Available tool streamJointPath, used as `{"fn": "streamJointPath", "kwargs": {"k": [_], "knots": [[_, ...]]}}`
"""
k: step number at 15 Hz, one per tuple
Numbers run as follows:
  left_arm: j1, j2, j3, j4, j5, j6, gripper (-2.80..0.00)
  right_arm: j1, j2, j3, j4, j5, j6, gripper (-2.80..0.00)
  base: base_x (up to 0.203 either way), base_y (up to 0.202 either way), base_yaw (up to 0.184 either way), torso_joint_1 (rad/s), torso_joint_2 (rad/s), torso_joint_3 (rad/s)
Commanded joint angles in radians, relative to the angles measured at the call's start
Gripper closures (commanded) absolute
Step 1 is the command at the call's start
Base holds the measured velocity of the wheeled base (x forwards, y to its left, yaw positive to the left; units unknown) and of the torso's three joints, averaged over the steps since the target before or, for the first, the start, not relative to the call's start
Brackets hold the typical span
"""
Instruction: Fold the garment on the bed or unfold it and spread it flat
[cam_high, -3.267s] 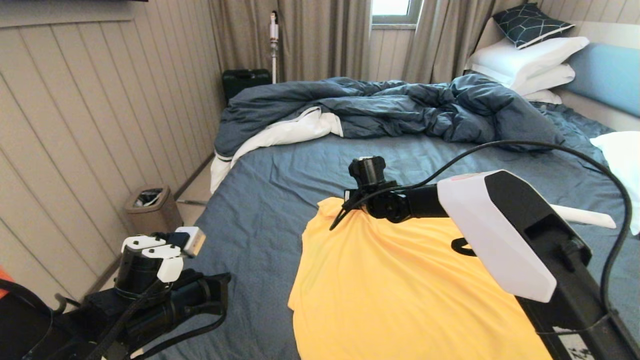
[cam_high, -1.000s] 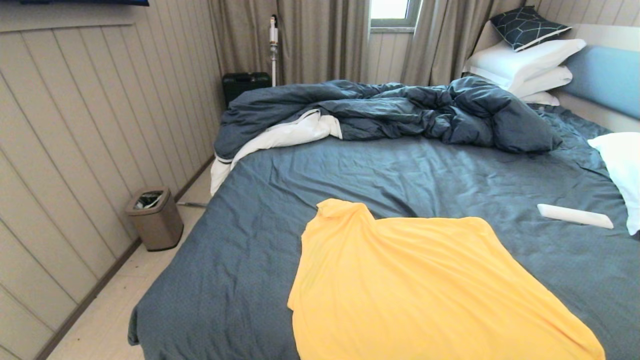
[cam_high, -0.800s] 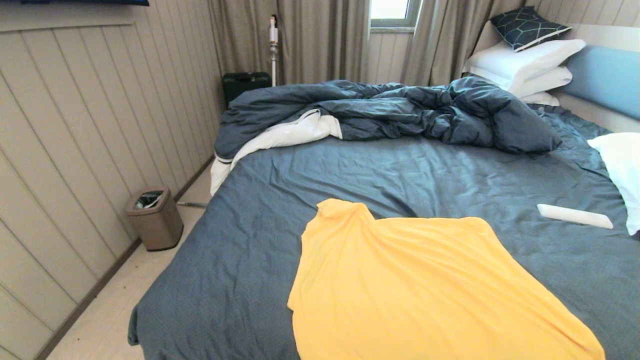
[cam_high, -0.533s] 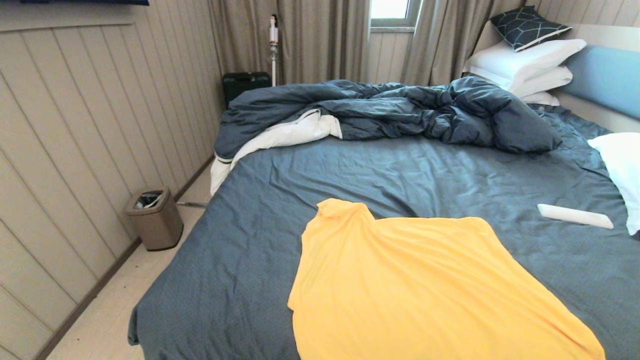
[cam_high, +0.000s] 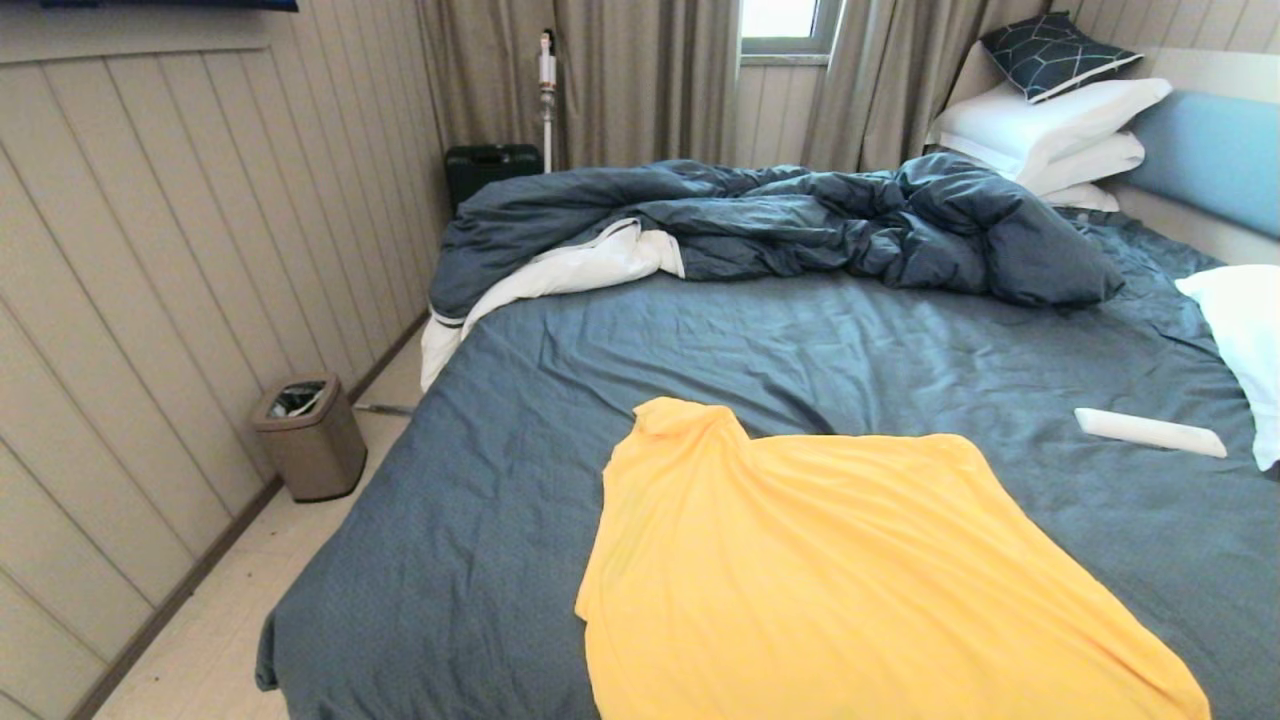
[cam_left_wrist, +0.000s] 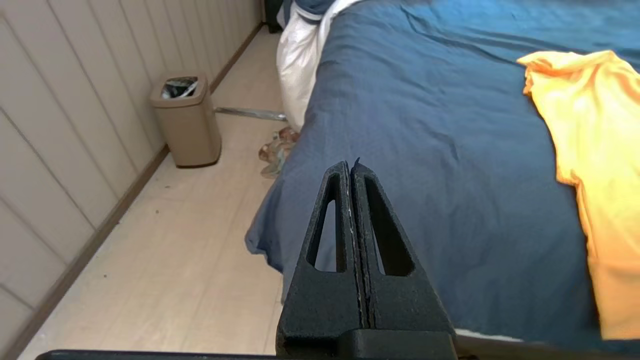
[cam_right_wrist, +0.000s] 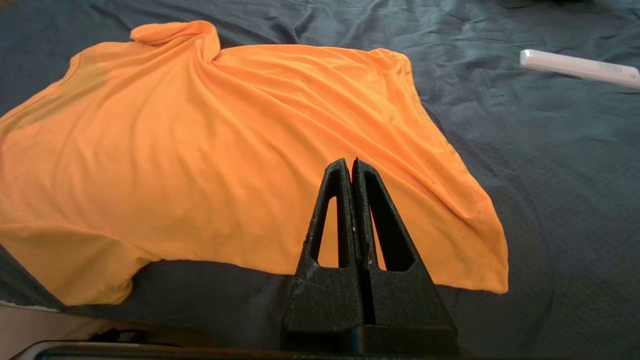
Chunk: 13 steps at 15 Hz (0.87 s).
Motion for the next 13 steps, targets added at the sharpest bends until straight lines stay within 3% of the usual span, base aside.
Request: {"fn": "streamJointPath", "kwargs": {"k": [1,13], "knots": [[0.0,0.002,0.001,0.0,0.001,-0.003,0.0,-0.001,0.003,0.002,-0.001,-0.001,0.0,0.0,0.0,0.0,0.0,0.0,0.0,0.0],[0.0,0.002,0.0,0.005,-0.001,-0.002,0.0,-0.001,0.003,0.0,-0.004,-0.002,-0.003,0.0,0.0,0.0,0.0,0.0,0.0,0.0]]}}
